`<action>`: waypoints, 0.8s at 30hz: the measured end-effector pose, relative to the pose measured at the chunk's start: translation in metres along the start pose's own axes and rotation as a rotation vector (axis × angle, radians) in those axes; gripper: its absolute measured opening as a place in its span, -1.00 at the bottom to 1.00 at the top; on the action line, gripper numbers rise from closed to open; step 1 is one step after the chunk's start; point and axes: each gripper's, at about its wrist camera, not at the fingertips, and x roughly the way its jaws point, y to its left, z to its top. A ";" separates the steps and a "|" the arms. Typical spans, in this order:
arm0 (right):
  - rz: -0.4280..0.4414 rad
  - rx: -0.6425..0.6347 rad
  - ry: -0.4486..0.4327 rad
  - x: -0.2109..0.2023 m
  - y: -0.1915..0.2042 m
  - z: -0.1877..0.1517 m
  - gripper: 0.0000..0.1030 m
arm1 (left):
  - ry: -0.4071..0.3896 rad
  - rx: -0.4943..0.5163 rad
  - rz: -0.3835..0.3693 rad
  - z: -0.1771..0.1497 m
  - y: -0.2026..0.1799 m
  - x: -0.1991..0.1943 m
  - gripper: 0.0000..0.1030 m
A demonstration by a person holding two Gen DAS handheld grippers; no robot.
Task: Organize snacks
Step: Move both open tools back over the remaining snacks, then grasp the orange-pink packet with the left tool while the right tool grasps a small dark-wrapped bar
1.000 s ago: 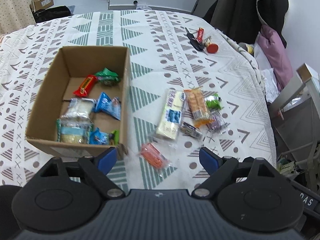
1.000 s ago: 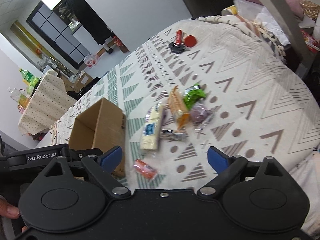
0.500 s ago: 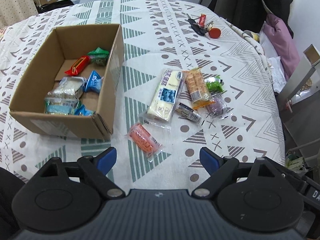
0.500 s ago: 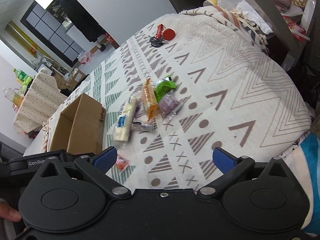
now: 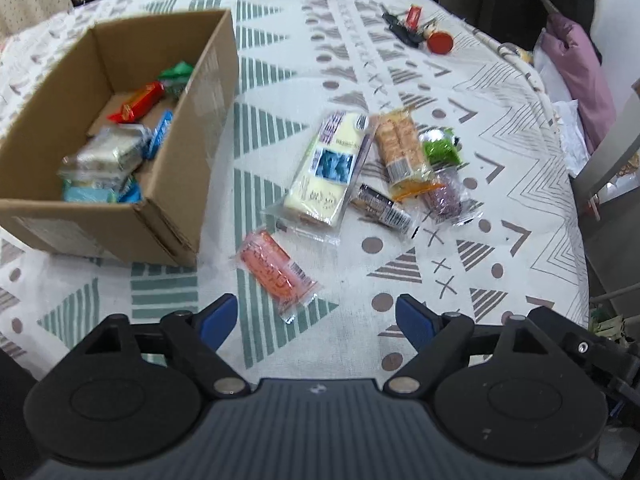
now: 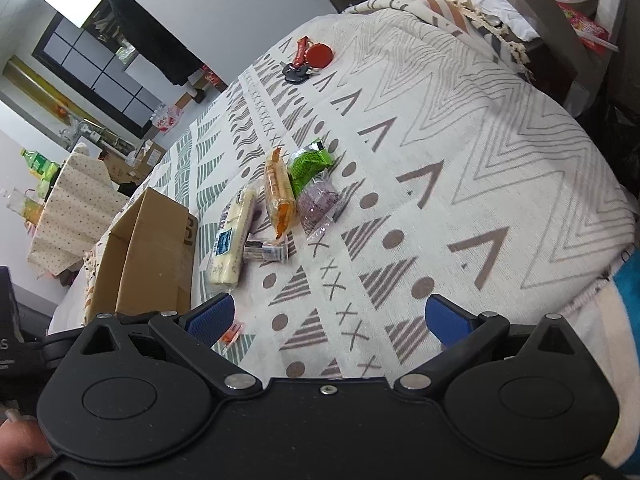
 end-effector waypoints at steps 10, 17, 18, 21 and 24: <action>0.029 0.001 0.030 0.023 -0.002 0.004 0.78 | 0.015 -0.060 0.000 0.002 0.013 0.029 0.23; 0.030 -0.003 0.062 0.040 -0.003 0.008 0.59 | 0.017 -0.096 0.019 0.008 0.022 0.046 0.13; 0.031 -0.007 0.064 0.042 -0.002 0.008 0.56 | 0.008 -0.097 0.021 0.009 0.022 0.047 0.11; 0.040 -0.022 0.063 0.046 0.001 0.010 0.50 | -0.004 -0.098 0.039 0.012 0.022 0.048 -0.31; 0.037 -0.040 0.060 0.050 0.006 0.012 0.46 | -0.009 -0.106 0.028 0.015 0.025 0.044 -0.61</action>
